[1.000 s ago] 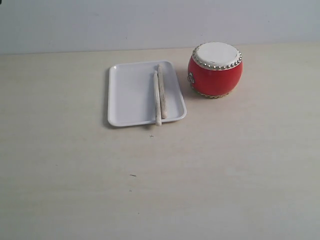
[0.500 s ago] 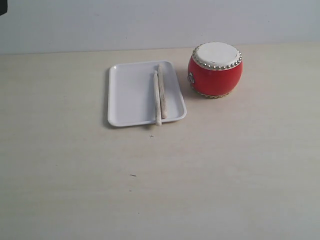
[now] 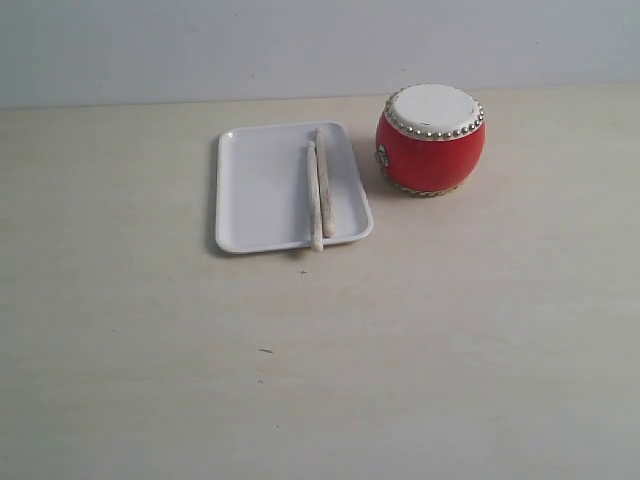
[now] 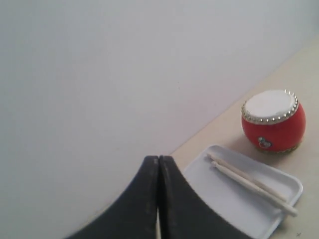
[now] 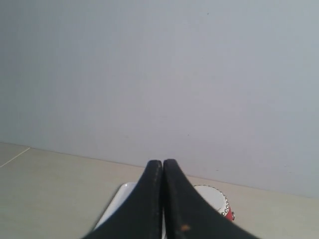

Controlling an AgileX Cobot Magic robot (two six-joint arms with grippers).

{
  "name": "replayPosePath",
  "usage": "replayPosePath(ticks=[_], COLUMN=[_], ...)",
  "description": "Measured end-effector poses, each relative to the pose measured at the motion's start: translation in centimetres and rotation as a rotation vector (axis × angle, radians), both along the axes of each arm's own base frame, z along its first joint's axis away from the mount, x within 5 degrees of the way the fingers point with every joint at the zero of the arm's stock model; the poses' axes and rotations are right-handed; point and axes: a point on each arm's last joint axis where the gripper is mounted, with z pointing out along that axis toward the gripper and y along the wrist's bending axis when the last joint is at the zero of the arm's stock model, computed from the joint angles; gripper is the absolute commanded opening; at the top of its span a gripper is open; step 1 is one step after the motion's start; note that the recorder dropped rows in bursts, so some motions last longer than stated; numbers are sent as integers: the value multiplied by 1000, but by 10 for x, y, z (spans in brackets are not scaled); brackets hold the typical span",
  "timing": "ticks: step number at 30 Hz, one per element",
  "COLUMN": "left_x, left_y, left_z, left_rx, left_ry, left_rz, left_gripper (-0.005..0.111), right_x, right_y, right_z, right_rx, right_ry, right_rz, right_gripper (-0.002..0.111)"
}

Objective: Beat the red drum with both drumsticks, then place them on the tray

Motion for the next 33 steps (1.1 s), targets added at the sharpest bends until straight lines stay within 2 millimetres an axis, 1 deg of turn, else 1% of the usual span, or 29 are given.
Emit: replayPosePath(ticks=[5,7,8,11,13,17,20,22,23,28,31,33], left_x=[-25,-37,-38,-44,-48,-50,-46,-45,-46,-58,-65,-69], left_y=[11,16,18,34,40,41,40,42,46,57,62,66], left_z=[14,19,20,24,23,14,0,-14,-32,-78,-99,-108], left_rx=[-153,-249,-280,-507,-585,-587,-603,-619,-616,-669,-675,-676], left_ry=[-27,-29,-23,23,30,94,134,144,163,193,184,163], left_rz=[3,7,18,140,192,214,226,256,300,412,459,499], left_gripper=[0,0,0,0,0,0,0,0,0,0,0,0], right_x=[0,-1,-1,-1,-1,-1,-1,-1,-1,-1,-1,-1], right_y=[1,1,1,1,1,1,1,1,1,1,1,1], right_z=[0,0,0,0,0,-1,-1,-1,-1,-1,-1,-1], right_rx=[11,12,12,12,12,11,11,12,12,12,13,13], right_ry=[5,10,10,10,10,12,12,12,12,12,13,13], right_rz=[10,13,13,12,12,12,12,13,13,13,15,15], right_gripper=[0,0,0,0,0,0,0,0,0,0,0,0])
